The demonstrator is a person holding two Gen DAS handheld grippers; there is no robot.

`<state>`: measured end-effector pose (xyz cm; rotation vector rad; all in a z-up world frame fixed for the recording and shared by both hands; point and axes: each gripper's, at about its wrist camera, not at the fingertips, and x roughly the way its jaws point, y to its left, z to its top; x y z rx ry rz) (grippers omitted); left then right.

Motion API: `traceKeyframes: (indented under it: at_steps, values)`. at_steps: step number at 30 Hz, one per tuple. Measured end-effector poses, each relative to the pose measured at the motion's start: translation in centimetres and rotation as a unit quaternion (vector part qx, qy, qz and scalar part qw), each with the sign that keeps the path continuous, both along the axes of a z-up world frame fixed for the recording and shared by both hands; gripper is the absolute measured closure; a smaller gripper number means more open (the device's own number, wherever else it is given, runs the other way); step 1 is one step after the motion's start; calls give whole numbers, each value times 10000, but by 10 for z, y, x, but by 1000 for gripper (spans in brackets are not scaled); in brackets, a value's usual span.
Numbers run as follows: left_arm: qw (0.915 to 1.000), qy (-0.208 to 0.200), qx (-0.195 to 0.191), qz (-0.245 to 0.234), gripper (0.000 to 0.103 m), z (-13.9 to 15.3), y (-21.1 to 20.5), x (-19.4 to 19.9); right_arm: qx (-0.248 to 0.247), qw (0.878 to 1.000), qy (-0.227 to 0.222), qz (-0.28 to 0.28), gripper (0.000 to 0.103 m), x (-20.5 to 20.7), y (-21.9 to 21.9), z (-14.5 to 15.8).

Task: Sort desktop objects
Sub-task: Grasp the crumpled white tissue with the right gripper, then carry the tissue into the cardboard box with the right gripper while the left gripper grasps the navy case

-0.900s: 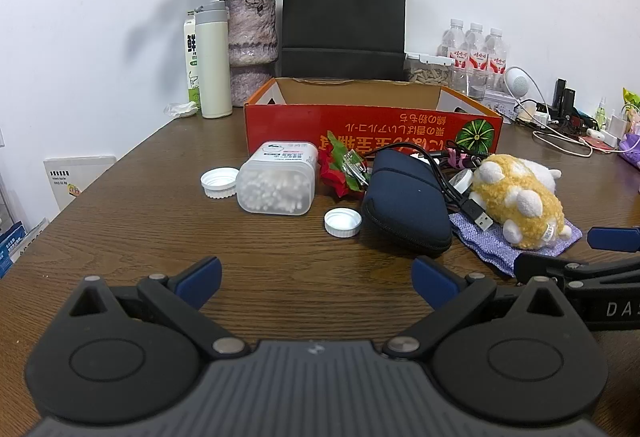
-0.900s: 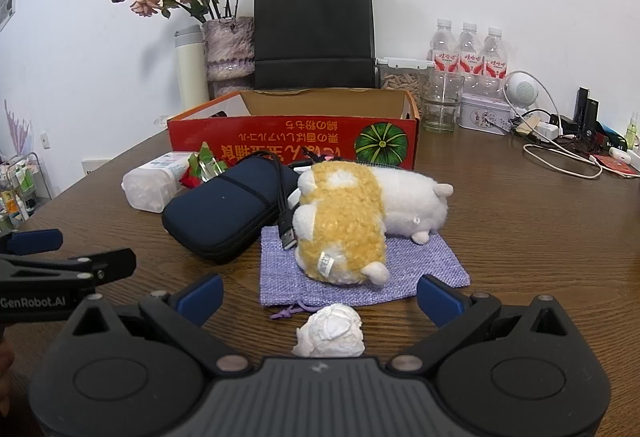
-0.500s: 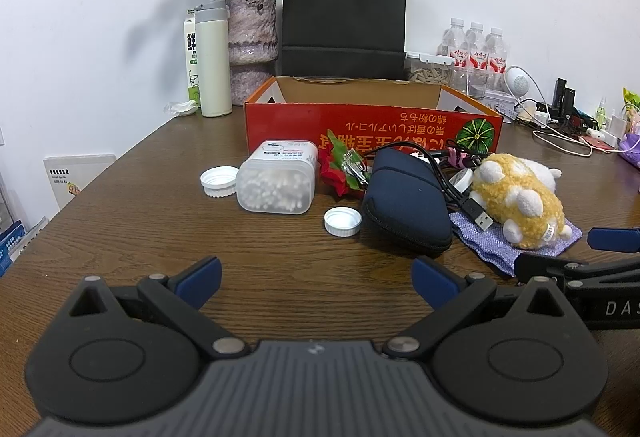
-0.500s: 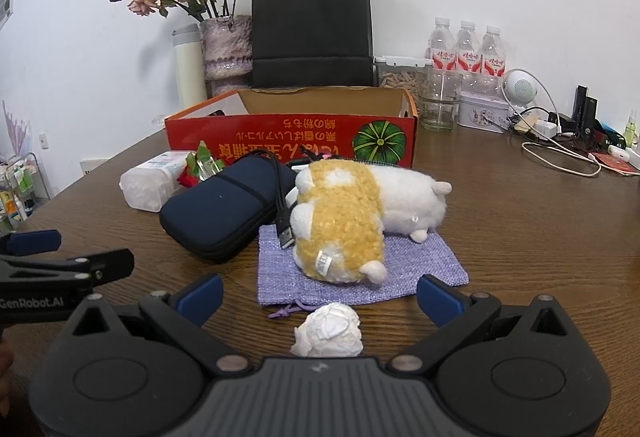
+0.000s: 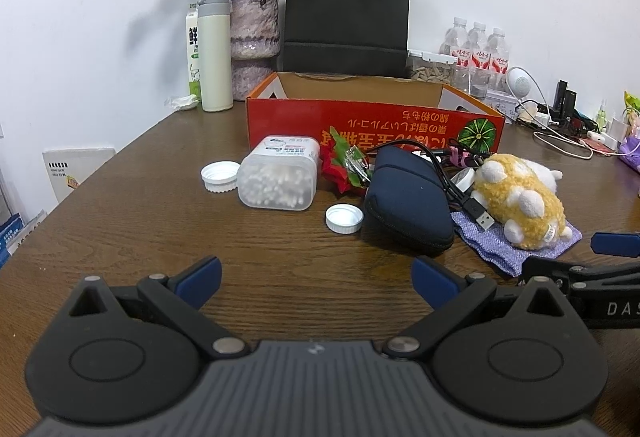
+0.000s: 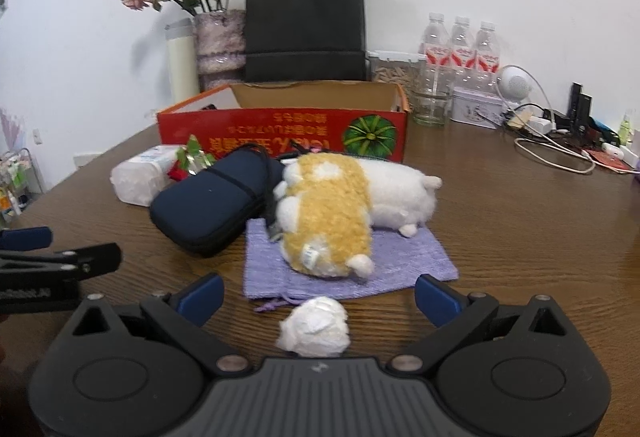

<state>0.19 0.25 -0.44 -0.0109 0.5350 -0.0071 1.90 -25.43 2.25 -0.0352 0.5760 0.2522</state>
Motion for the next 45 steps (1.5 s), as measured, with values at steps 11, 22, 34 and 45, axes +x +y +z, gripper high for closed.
traceKeyframes:
  at_steps: [11, 22, 34, 45]
  values:
    - [9999, 146, -65, -32, 0, 1, 4, 6, -81, 9991, 347, 209, 33, -3, -9, -6]
    - [9996, 214, -9, -187, 0, 1, -5, 9, 195, 9982, 357, 437, 82, -8, -23, -2]
    - [9992, 65, -22, -394, 0, 23, -19, 24, 360, 9980, -55, 526, 84, -10, -34, 21]
    - [9976, 225, -115, -641, 3, 42, -50, 82, 90, 9969, -520, 576, 84, 28, -38, 44]
